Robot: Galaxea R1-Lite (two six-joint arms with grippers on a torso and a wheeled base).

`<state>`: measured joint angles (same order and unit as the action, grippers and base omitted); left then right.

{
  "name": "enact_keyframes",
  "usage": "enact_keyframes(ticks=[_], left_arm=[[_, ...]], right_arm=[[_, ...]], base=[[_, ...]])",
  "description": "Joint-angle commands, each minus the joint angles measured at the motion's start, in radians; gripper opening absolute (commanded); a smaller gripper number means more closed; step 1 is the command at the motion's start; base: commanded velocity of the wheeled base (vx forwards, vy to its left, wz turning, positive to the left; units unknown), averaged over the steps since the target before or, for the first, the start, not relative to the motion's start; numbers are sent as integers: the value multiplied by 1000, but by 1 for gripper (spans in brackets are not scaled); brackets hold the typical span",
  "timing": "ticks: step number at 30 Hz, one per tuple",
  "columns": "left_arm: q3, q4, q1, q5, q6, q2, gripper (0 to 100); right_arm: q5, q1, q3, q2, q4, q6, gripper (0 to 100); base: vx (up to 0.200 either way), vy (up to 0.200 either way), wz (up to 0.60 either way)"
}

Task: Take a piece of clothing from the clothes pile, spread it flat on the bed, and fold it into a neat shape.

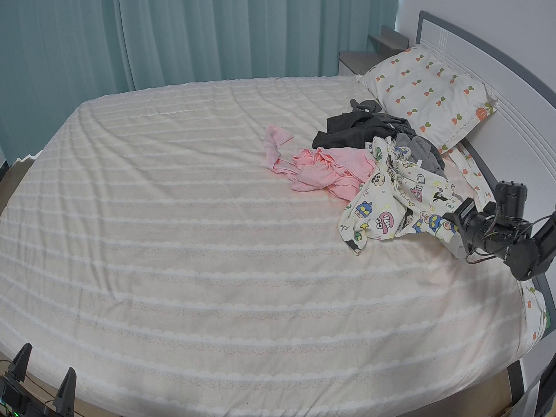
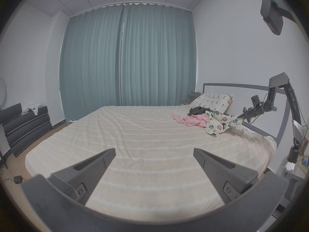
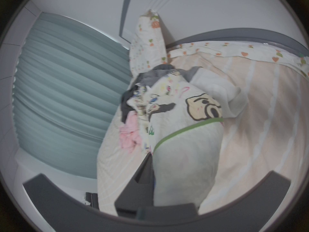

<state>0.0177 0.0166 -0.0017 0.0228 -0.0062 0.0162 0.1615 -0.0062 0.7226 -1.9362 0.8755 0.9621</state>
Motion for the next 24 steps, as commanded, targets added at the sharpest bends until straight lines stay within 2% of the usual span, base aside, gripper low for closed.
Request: enact_keyframes(ticks=[1, 4, 5, 7, 10, 11, 12, 13, 14, 15, 18, 19, 20, 21, 23, 24], left_arm=[[-13, -1, 0, 9, 5, -10, 100], [21, -46, 0, 28, -17, -5, 100], [194, -141, -15, 68, -90, 67, 100], [295, -150, -18, 115, -127, 214, 100], [347, -155, -24, 157, -127, 307, 100], [369, -152, -37, 200, -127, 364, 100], [372, -152, -64, 295, -126, 444, 100], [374, -152, -72, 313, -126, 458, 100], [381, -155, -101, 393, -121, 545, 100], [390, -158, -116, 427, -113, 607, 100], [415, -162, -216, 439, -25, 803, 100], [415, -162, -222, 439, -21, 812, 100], [421, -179, -291, 439, -8, 889, 100], [423, -185, -305, 439, -8, 903, 100], [424, -256, -409, 440, -6, 1019, 100], [424, -273, -422, 439, -5, 1044, 100]], right_arm=[[107, 15, -115, 298, 31, 0, 0], [136, 26, -129, 365, 30, -2, 0], [164, 48, -135, 442, 26, -5, 0], [178, 78, -124, 494, 23, -14, 0], [181, 118, -110, 542, 22, -28, 0], [185, 150, -97, 568, 20, -39, 0], [190, 193, -74, 592, 13, -51, 0], [190, 201, -69, 595, 10, -52, 0], [191, 236, -28, 609, -15, -62, 0], [191, 255, 5, 614, -44, -68, 0], [191, 308, 133, 635, -179, -72, 0], [191, 311, 140, 637, -187, -72, 0], [191, 347, 207, 649, -265, -72, 0], [190, 353, 219, 651, -279, -72, 0], [188, 410, 308, 660, -380, -74, 0], [188, 422, 327, 660, -397, -74, 0]], base=[[0, 0, 0], [0, 0, 0], [0, 0, 0], [0, 0, 0], [0, 0, 0], [0, 0, 0], [0, 0, 0], [0, 0, 0], [0, 0, 0], [0, 0, 0], [0, 0, 0], [0, 0, 0], [0, 0, 0], [0, 0, 0], [0, 0, 0], [0, 0, 0]])
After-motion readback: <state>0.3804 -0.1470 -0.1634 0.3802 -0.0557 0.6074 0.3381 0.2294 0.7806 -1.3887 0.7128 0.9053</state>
